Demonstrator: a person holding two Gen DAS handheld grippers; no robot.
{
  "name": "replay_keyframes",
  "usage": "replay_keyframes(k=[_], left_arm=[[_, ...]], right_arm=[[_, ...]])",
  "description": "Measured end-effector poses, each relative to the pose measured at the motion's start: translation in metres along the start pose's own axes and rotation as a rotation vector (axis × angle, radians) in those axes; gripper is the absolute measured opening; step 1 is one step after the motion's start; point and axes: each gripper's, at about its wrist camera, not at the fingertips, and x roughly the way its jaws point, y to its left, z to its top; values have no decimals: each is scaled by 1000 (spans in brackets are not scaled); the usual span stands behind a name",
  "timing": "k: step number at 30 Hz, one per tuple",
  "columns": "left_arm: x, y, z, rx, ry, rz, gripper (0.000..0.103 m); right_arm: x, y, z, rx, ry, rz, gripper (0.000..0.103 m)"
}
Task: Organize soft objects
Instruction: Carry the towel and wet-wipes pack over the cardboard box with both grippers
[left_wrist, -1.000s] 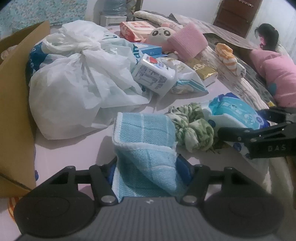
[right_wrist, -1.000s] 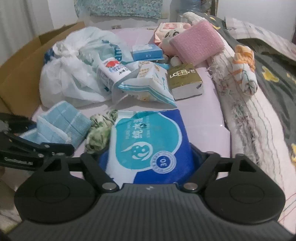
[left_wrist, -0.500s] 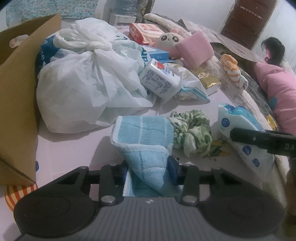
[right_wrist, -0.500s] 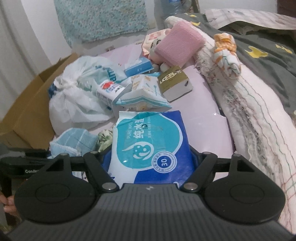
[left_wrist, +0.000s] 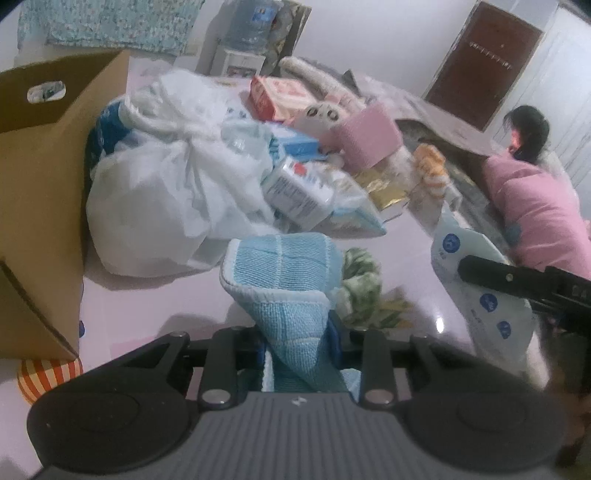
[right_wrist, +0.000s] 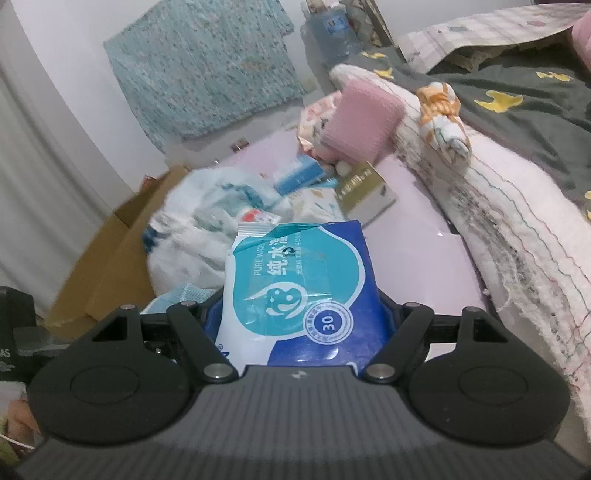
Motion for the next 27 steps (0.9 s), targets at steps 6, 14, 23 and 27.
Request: replay_keyframes(k=[6,14,23,27], left_arm=[[-27,-6,4,-2,-60,-35,31],[-81,4,24,-38,-184,-11,31],[-144,57,71,-154,-335,121,31],[-147,98,101,-227,-359,216,31]], right_arm=[[-15,15,6,-7,-38,56,74],[-6,60,40,-59,-49,223,75],[68,151,105,-92,55,468,75],[121,201,137,-88,111,521,75]])
